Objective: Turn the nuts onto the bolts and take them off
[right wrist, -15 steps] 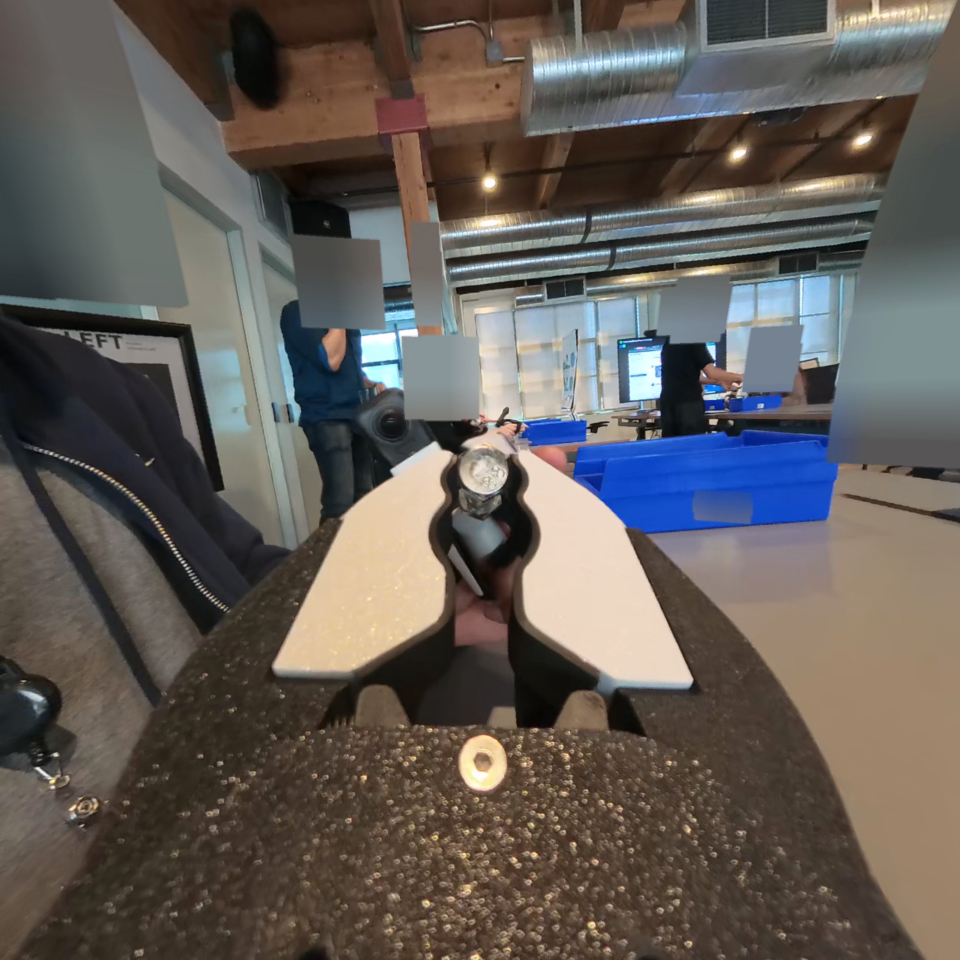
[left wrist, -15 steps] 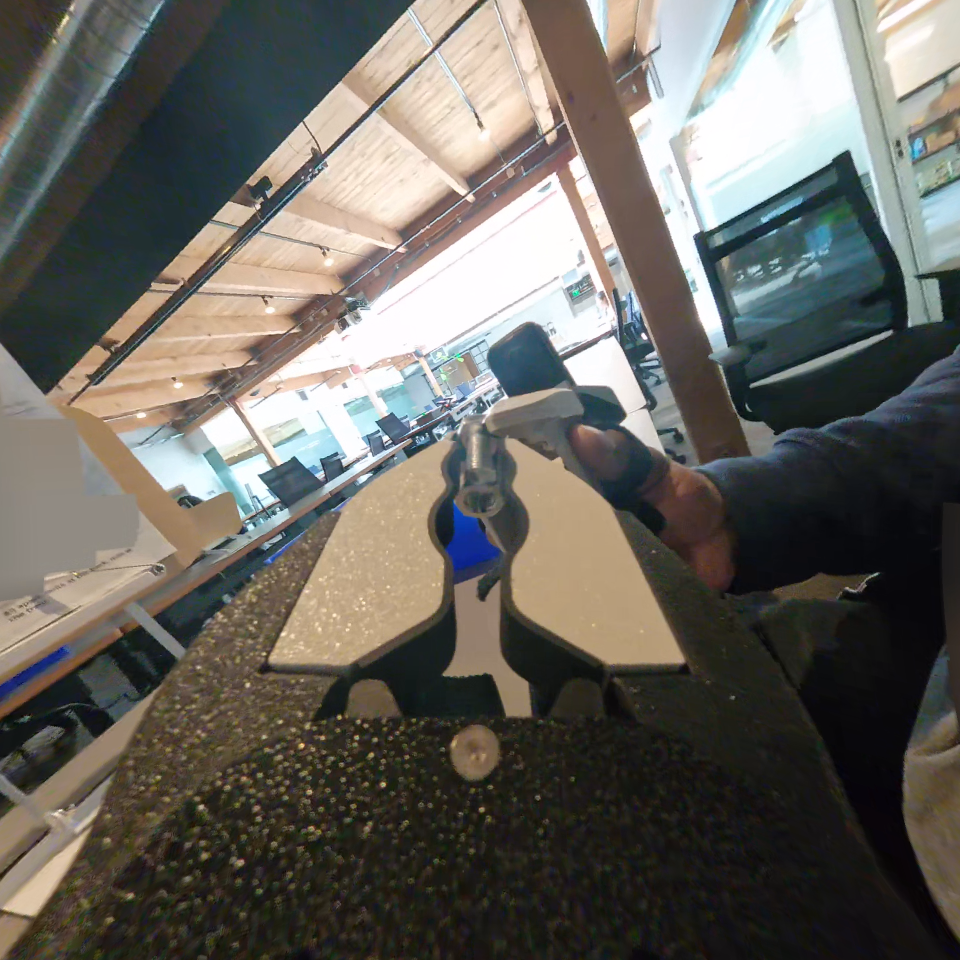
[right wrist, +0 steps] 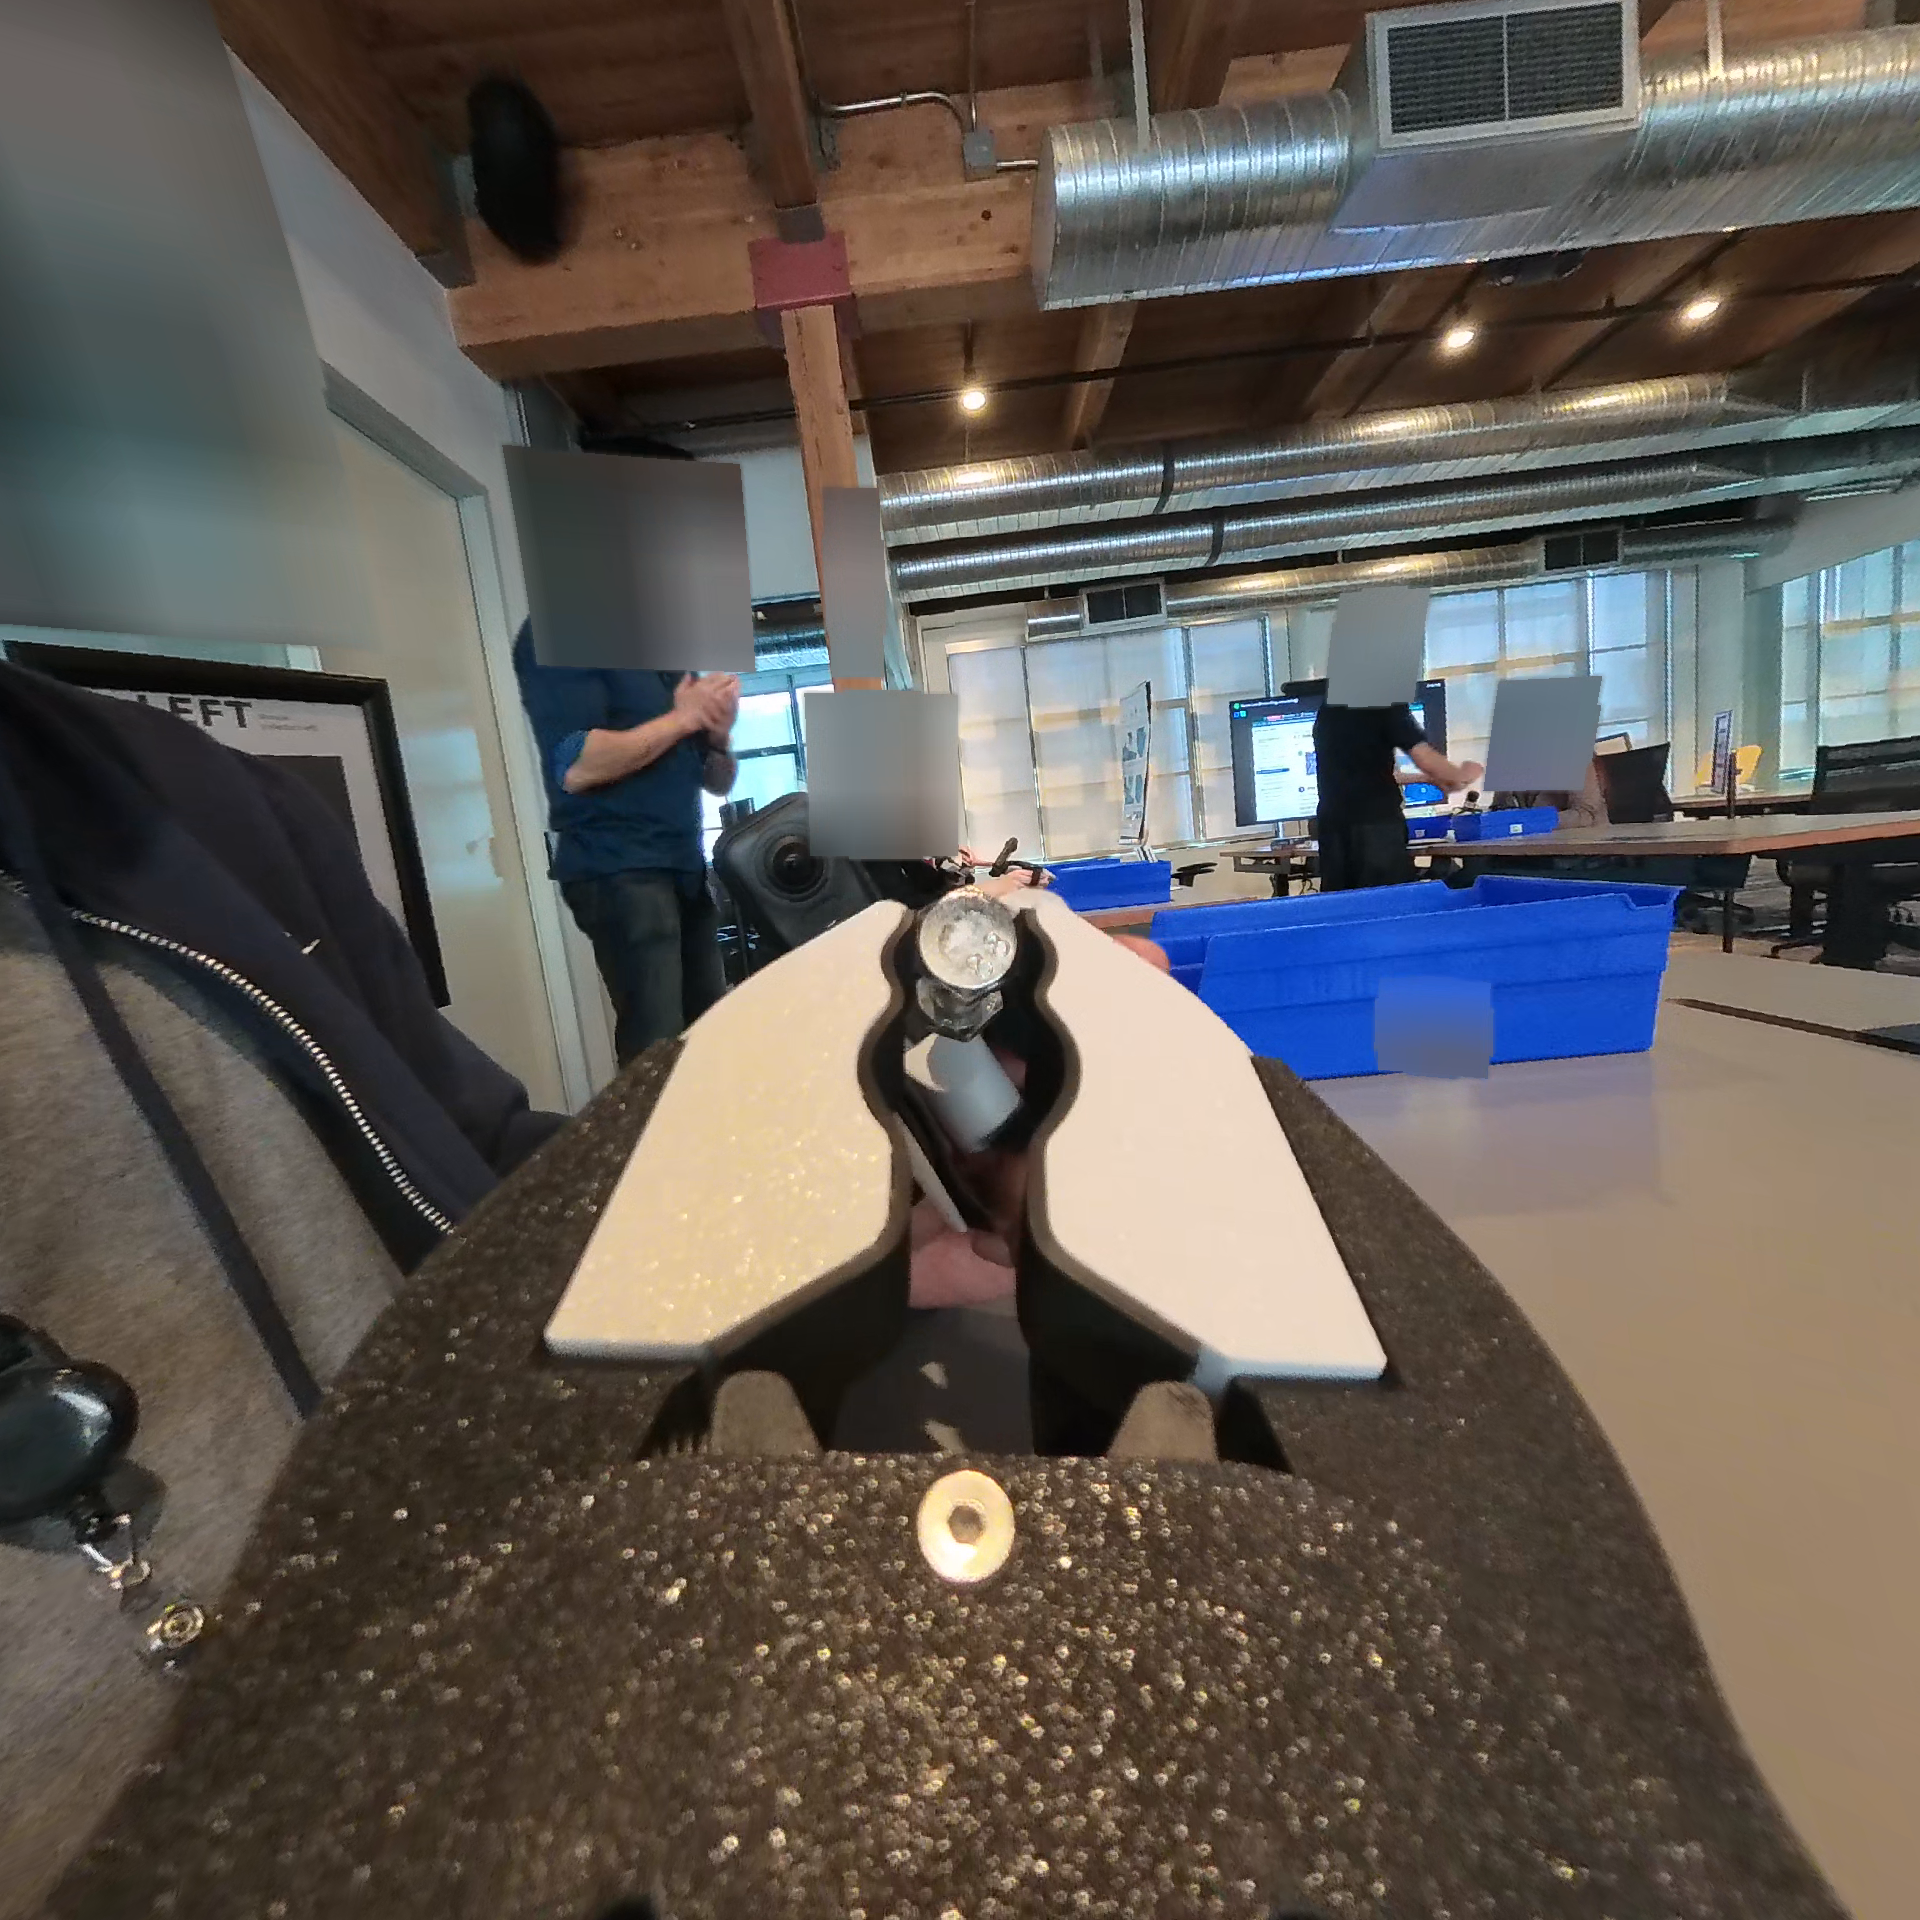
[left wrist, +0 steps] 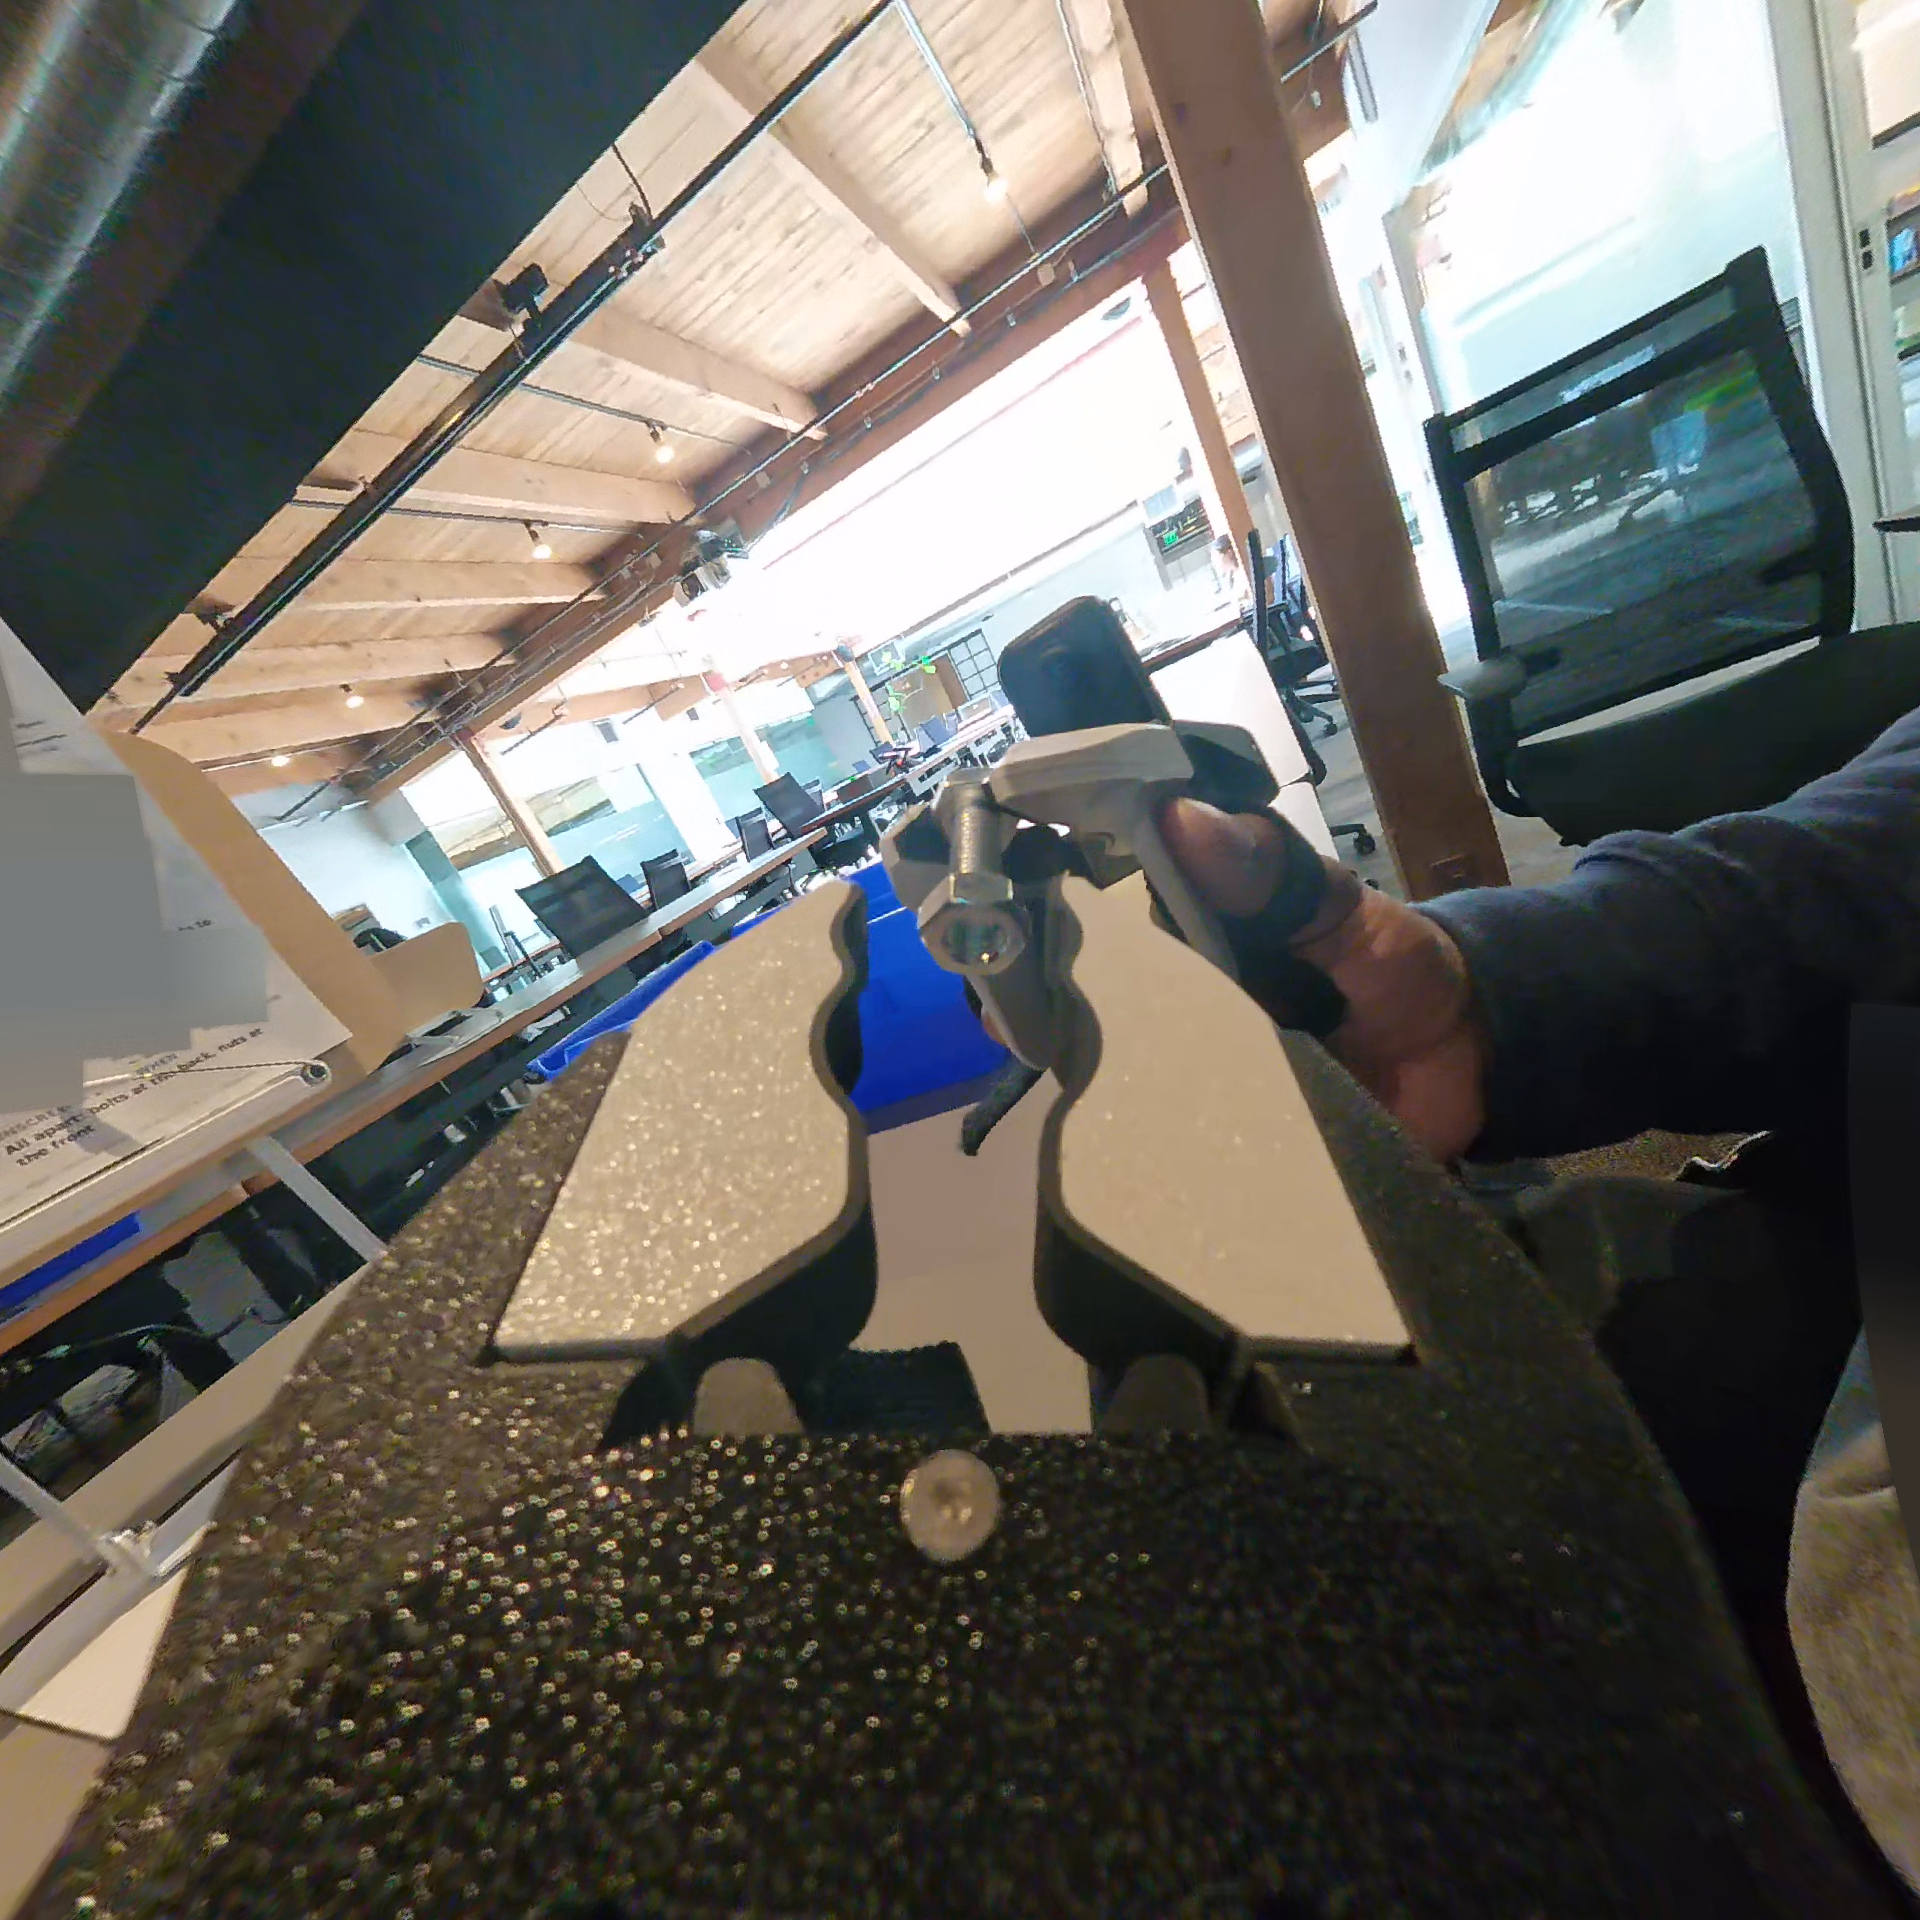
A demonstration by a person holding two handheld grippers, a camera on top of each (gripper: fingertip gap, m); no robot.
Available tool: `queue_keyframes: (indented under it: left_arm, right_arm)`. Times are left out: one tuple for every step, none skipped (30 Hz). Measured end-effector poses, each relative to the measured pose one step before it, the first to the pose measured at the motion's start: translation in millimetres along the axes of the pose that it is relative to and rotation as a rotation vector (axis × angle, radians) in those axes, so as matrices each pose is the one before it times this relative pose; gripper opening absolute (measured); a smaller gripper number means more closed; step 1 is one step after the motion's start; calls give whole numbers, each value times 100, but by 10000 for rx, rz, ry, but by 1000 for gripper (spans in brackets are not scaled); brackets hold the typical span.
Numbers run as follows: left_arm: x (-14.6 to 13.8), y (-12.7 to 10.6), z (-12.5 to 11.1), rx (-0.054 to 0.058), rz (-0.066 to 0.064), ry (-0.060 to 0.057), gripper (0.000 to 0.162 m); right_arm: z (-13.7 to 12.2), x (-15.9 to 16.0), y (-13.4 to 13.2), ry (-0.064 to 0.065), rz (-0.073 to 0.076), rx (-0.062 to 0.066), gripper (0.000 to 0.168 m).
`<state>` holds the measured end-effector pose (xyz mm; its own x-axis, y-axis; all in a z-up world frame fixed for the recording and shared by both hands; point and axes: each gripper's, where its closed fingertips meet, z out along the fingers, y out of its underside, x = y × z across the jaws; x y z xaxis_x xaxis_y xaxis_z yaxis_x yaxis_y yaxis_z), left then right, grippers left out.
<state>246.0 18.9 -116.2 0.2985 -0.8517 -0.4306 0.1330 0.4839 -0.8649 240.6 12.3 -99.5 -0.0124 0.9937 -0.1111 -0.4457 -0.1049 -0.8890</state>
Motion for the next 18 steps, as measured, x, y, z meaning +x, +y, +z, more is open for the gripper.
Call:
queue_keyframes:
  left_arm:
    - [-21,6,-8,-8,3,-21,30]
    - [-84,17,-27,-24,8,-61,28]
    - [-46,25,-33,-37,20,-22,26]
    - [177,27,3,-48,10,123,20]
    - [85,48,24,-88,-78,62,19]
    - [7,44,32,-95,-159,40,19]
    - [9,81,35,-141,-281,97,19]
    - [2,23,16,-126,-395,155,19]
    - [32,-83,-14,-67,-415,195,19]
    - [40,-61,-13,-97,-458,223,19]
    - [44,-1,-2,-160,-649,288,18]
    - [61,47,10,-220,-939,391,19]
    - [109,18,-35,-191,-1151,479,19]
    - [150,29,-80,-114,-1283,504,19]
    - [183,94,-132,-55,-1354,538,18]
    - [170,64,-155,50,-1234,513,19]
    - [105,77,-172,124,-1071,442,18]
    - [55,79,-119,148,-917,419,18]
  right_arm:
    - [22,-4,-20,12,-2,13,17]
    - [-9,-21,-24,9,3,14,17]
    - [-7,16,-8,35,-1,5,17]
    - [-2,27,3,27,-4,-8,17]
    - [-6,-3,-9,18,-5,6,17]
    - [9,38,-18,32,-11,8,17]
    - [-18,88,-32,49,-23,0,17]
    - [-24,7,-20,25,-23,-5,17]
    - [5,-35,-13,6,-30,-13,17]
    - [1,0,-8,16,-49,-32,17]
    - [9,58,-6,38,-68,-52,17]
    - [-22,48,-15,36,-73,-69,17]
    - [-33,17,47,18,-72,-89,17]
    - [43,-8,85,12,-110,-108,17]
    - [69,10,133,22,-161,-137,17]
    - [102,-23,162,26,-154,-161,18]
    - [112,-34,165,36,-119,-143,18]
    - [79,0,137,46,-85,-97,18]
